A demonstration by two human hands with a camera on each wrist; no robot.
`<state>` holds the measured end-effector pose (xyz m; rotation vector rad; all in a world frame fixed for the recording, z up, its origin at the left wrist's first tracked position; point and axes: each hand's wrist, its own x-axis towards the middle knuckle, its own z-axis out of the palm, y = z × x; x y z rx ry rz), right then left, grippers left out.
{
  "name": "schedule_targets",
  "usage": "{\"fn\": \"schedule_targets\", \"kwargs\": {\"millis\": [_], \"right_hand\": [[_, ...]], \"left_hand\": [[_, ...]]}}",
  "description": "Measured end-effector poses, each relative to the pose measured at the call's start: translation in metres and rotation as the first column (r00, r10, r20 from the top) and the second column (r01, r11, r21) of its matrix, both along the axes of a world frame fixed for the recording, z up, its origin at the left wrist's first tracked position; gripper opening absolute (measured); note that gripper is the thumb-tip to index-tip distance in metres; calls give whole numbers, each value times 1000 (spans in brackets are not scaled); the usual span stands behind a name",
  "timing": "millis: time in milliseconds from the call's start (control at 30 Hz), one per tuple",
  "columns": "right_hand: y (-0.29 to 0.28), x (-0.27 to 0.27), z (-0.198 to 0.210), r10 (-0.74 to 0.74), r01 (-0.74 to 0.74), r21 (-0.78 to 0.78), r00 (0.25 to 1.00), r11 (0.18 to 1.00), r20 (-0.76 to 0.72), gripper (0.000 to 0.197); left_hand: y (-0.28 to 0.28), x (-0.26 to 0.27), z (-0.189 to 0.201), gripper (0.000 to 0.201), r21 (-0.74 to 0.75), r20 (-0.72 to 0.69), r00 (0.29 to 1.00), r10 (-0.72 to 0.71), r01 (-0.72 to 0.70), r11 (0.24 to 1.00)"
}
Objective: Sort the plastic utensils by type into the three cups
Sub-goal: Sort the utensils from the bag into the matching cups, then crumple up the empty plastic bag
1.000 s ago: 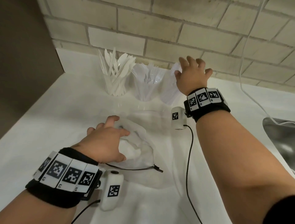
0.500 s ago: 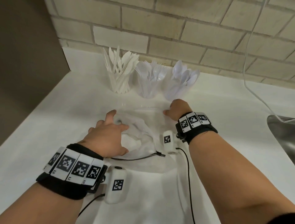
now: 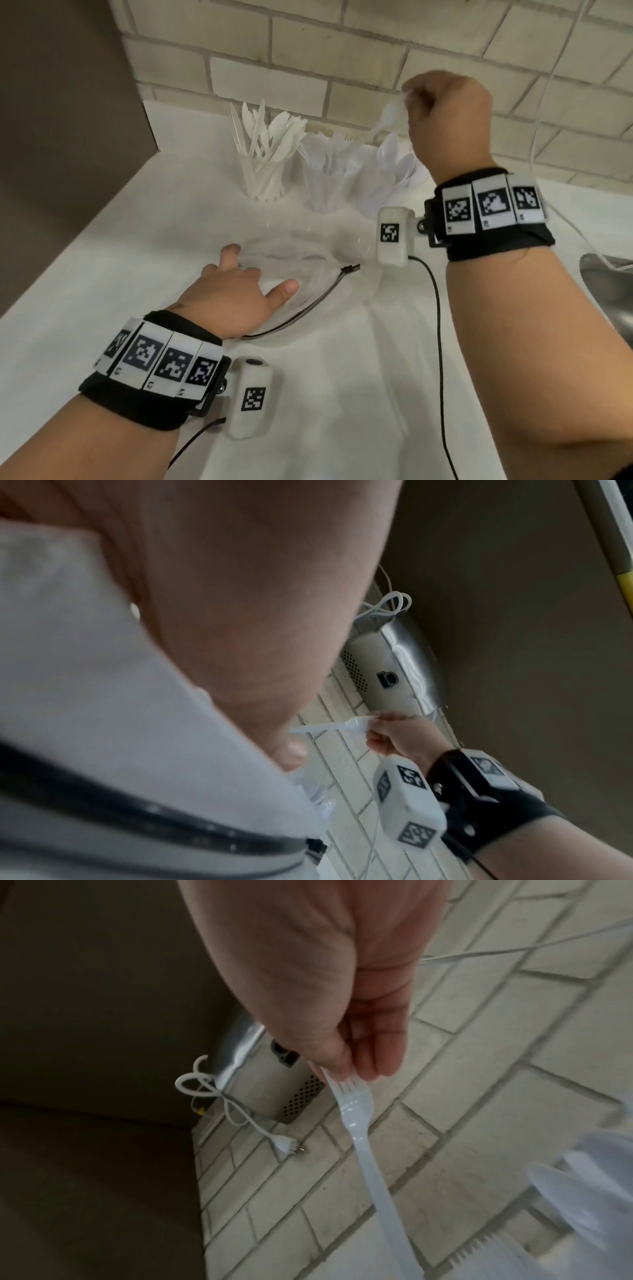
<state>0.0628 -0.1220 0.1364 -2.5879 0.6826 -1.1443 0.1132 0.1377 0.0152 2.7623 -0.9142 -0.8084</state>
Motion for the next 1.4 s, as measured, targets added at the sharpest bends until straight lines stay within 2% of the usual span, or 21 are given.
{"fn": "schedule_targets", "kwargs": {"millis": [100, 167, 200, 267, 367, 433, 500, 533, 633, 700, 800, 900, 967, 1000, 1033, 1100, 1133, 1200, 1267, 1333, 1400], "right_hand": [[1, 22, 4, -7, -3, -111, 996, 994, -89, 32], [3, 38, -3, -15, -13, -133, 978, 991, -208, 32], [4, 45, -9, -17, -20, -134, 962, 991, -273, 32], [6, 56, -22, -17, -36, -123, 912, 992, -409, 33], [12, 63, -38, 2, -39, -54, 824, 998, -566, 34], [18, 64, -42, -5, -18, -30, 777, 999, -629, 37], [21, 61, -39, -11, -4, -22, 762, 1000, -647, 40], [22, 58, -35, -9, 0, -14, 766, 1000, -642, 43], [27, 38, -26, -14, 42, 44, 858, 998, -514, 47], [35, 20, -28, 7, 51, 134, 917, 990, -398, 41], [55, -7, -48, 62, 55, 320, 936, 946, -345, 42], [79, -26, -78, 121, 72, 555, 945, 829, -303, 61], [94, -35, -96, 185, 67, 728, 948, 683, -260, 72], [101, -38, -104, 219, 40, 793, 952, 608, -216, 70], [105, -40, -113, 236, 3, 826, 958, 563, -165, 60], [109, -42, -120, 212, -55, 822, 974, 566, -80, 31], [110, -43, -122, 190, -66, 813, 980, 578, -56, 23], [110, -44, -125, 177, -77, 803, 984, 590, -36, 18], [112, -47, -127, 213, -104, 794, 977, 599, -33, 20], [113, -49, -130, 267, -135, 798, 963, 587, -33, 20], [113, -50, -133, 288, -148, 805, 957, 575, -29, 16]], "left_hand": [[-3, -3, 4, 103, 15, 25, 999, -27, 26, 1000], [-3, -4, 6, 106, -46, 95, 988, -118, 123, 991], [-2, -5, 6, 100, -84, 118, 976, -180, 191, 978], [-1, -7, 6, 75, -130, 113, 955, -273, 287, 949], [-1, -8, 1, 32, -196, 35, 972, -234, 236, 952], [-2, -5, -3, 19, -246, 36, 980, -196, 199, 949], [-3, -1, -8, 18, -243, 71, 977, -202, 213, 946], [-3, 1, -11, 18, -239, 81, 977, -199, 213, 947], [-4, 7, -21, 27, -293, 86, 985, -148, 167, 941], [-6, 11, -22, 29, -347, 75, 994, -78, 99, 933], [-9, 12, -18, 38, -406, 61, 997, 37, -9, 914], [-10, 8, -14, 44, -527, -40, 986, 159, -156, 835], [-11, 1, -12, 46, -616, -118, 975, 189, -221, 756], [-12, -3, -12, 46, -649, -158, 970, 183, -242, 721], [-12, -7, -11, 45, -677, -196, 965, 173, -261, 688], [-13, -11, -13, 42, -694, -271, 949, 160, -307, 652], [-14, -11, -14, 39, -686, -304, 940, 158, -331, 648], [-17, -12, -13, 32, -679, -361, 920, 153, -372, 633], [-21, -13, -10, 43, -668, -415, 894, 168, -425, 611], [-24, -12, -7, 54, -674, -382, 904, 190, -413, 613], [-25, -9, -5, 39, -699, -401, 900, 172, -422, 577]]}}
